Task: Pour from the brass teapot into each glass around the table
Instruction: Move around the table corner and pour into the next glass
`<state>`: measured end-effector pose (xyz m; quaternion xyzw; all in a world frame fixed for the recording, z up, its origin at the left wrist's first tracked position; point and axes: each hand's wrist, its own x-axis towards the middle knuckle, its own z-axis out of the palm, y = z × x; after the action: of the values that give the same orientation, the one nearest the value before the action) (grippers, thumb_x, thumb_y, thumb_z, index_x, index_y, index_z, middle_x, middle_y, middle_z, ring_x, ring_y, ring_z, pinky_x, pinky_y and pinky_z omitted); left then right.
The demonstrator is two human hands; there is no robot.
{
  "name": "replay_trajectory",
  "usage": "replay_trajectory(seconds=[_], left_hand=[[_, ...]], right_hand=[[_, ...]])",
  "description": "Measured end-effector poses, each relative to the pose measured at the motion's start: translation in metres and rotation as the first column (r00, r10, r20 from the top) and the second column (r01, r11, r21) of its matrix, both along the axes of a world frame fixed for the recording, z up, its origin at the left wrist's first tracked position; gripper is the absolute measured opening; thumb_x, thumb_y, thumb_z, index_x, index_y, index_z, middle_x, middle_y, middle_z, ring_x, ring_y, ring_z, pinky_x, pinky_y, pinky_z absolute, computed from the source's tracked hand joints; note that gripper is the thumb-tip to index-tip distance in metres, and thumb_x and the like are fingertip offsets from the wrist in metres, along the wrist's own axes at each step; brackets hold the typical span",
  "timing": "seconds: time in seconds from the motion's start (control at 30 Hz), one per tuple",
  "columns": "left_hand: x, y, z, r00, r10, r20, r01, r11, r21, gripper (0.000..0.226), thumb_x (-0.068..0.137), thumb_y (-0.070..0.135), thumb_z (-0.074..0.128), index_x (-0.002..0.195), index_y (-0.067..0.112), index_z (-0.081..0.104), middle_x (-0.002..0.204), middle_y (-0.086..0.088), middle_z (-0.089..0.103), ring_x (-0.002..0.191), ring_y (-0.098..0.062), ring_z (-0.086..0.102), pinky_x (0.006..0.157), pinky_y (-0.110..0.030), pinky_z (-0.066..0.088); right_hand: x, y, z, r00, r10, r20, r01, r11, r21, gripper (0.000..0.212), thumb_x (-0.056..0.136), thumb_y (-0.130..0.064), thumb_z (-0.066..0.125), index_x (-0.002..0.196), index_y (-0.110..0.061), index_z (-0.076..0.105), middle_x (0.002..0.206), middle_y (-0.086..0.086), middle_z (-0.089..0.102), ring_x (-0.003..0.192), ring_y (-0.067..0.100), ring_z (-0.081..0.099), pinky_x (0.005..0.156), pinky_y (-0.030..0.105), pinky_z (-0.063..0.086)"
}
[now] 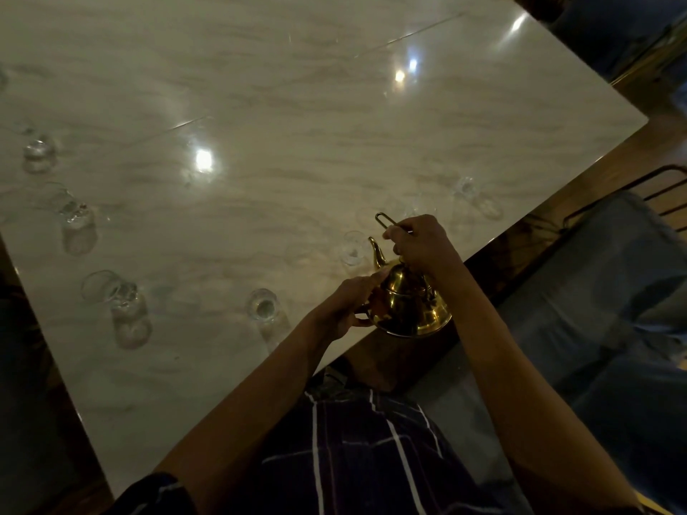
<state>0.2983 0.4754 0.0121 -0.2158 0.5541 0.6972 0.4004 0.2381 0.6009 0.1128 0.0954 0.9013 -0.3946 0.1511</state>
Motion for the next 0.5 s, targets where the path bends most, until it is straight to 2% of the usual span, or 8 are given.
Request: replay_trajectory(seconds=[0.23, 0.33, 0.5], left_hand=[[0.0003, 0.0009, -0.0007, 1.000, 0.012, 0.011, -0.012, 1.000, -0.009, 0.056, 0.096, 0.058, 0.063, 0.131, 0.013, 0.063, 0.115, -0.005, 0.065, 0.110, -0.026, 0.061, 0.110, -0.055, 0.048], [-0.0001, 0.0007, -0.0010, 1.000, 0.013, 0.015, -0.013, 1.000, -0.010, 0.056, 0.096, 0.058, 0.063, 0.130, 0.013, 0.063, 0.113, -0.004, 0.065, 0.109, -0.025, 0.061, 0.109, -0.054, 0.049], [-0.0001, 0.0005, -0.0032, 1.000, 0.013, 0.012, -0.013, 1.000, -0.004, 0.057, 0.097, 0.058, 0.063, 0.132, 0.013, 0.064, 0.116, -0.005, 0.066, 0.113, -0.027, 0.061, 0.109, -0.055, 0.049]], right_hand=[[-0.0001, -0.0007, -0.0006, 1.000, 0.010, 0.001, -0.010, 1.000, -0.005, 0.027, 0.097, -0.021, 0.058, 0.102, -0.002, 0.076, 0.071, -0.002, 0.065, 0.071, 0.014, 0.064, 0.071, 0.031, 0.051], [0.0005, -0.0008, -0.0012, 1.000, 0.011, 0.005, -0.011, 1.000, -0.008, 0.027, 0.097, -0.021, 0.058, 0.102, -0.001, 0.075, 0.072, -0.001, 0.065, 0.074, 0.019, 0.067, 0.073, 0.034, 0.053], [0.0007, -0.0007, -0.0027, 1.000, 0.010, -0.002, -0.010, 1.000, -0.007, 0.027, 0.096, -0.022, 0.060, 0.095, 0.000, 0.075, 0.079, 0.016, 0.070, 0.084, 0.035, 0.070, 0.074, 0.041, 0.056]])
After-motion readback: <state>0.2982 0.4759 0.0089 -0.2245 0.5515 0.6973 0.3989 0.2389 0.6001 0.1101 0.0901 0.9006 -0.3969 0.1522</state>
